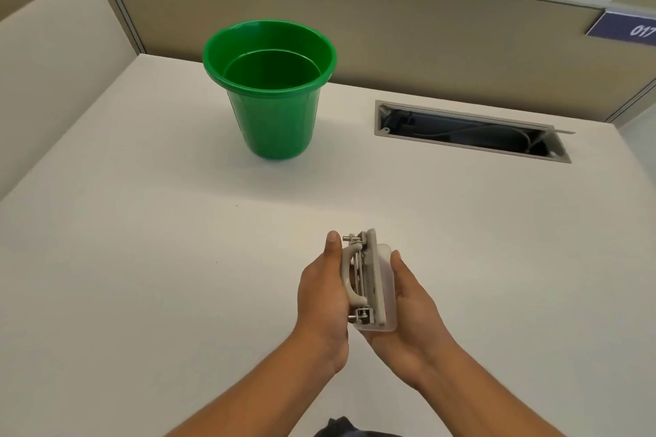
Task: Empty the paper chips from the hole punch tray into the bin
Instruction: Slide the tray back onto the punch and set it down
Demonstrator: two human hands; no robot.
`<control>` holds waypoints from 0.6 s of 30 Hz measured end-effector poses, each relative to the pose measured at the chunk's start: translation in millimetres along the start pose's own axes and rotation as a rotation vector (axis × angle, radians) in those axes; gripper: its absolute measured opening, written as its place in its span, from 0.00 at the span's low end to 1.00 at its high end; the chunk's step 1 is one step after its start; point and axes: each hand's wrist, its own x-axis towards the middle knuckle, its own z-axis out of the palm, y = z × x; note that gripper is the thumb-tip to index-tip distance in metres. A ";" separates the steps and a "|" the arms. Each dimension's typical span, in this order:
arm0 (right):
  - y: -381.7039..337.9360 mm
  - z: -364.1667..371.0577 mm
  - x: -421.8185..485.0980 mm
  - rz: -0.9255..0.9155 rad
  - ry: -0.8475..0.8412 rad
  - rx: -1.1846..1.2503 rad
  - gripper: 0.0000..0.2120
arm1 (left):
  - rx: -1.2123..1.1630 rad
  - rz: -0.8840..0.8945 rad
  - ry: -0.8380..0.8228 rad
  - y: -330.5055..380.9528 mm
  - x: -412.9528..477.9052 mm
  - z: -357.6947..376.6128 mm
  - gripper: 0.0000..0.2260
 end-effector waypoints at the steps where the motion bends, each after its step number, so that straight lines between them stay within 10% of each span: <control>1: -0.8 -2.0 -1.2 0.004 0.005 0.001 0.25 | 0.022 0.007 0.001 -1.7 -1.1 1.8 0.22; 18: -10.4 -5.0 -9.1 -0.002 -0.038 0.100 0.21 | 0.363 0.308 -0.083 -6.7 -8.3 6.8 0.22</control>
